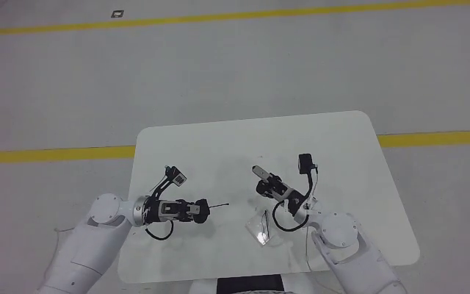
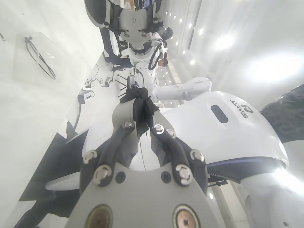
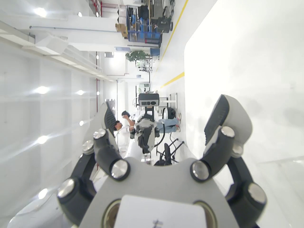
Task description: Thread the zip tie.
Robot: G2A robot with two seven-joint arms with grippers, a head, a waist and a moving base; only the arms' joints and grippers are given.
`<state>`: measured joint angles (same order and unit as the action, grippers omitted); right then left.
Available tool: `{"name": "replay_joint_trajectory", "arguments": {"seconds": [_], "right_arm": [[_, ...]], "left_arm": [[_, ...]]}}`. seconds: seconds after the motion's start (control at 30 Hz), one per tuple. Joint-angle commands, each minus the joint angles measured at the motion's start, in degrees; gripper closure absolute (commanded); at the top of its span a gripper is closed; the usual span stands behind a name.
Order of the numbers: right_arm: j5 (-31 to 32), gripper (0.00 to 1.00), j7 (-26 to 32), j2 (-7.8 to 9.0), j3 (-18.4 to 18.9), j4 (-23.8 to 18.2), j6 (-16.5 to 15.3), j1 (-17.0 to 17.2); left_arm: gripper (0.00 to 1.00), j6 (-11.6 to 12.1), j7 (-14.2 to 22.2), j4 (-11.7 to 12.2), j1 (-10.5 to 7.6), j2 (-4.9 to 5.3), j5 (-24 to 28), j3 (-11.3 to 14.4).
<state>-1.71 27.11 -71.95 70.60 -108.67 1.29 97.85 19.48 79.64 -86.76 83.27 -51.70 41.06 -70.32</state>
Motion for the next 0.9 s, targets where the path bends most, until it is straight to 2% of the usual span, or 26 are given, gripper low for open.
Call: {"name": "replay_joint_trajectory", "arguments": {"seconds": [0.0, 0.1, 0.2, 0.3, 0.57, 0.87], "right_arm": [[-1.3, 0.0, 3.1, 0.22, 0.5, 0.8, -0.7, -0.2], [-0.9, 0.0, 7.5, 0.56, 0.1, 1.8, -1.0, -1.1], [-3.1, 0.0, 12.0, 0.63, -1.2, 2.8, -1.7, -2.6], [-3.3, 0.0, 12.5, 0.56, -2.4, 2.9, -1.7, -4.0], [-3.3, 0.0, 12.5, 0.56, -2.4, 2.9, -1.7, -4.0], [-16.4, 0.0, 20.6, 0.5, -4.0, 8.6, -2.5, -6.5]], "left_arm": [[1.0, 0.0, 0.0, 0.0, 0.0, 0.0, 0.0, 0.0], [1.0, 0.0, 0.0, 0.0, 0.0, 0.0, 0.0, 0.0], [1.0, 0.0, 0.0, 0.0, 0.0, 0.0, 0.0, 0.0], [1.0, 0.0, 0.0, 0.0, 0.0, 0.0, 0.0, 0.0], [1.0, 0.0, 0.0, 0.0, 0.0, 0.0, 0.0, 0.0], [1.0, 0.0, 0.0, 0.0, 0.0, 0.0, 0.0, 0.0]]}}
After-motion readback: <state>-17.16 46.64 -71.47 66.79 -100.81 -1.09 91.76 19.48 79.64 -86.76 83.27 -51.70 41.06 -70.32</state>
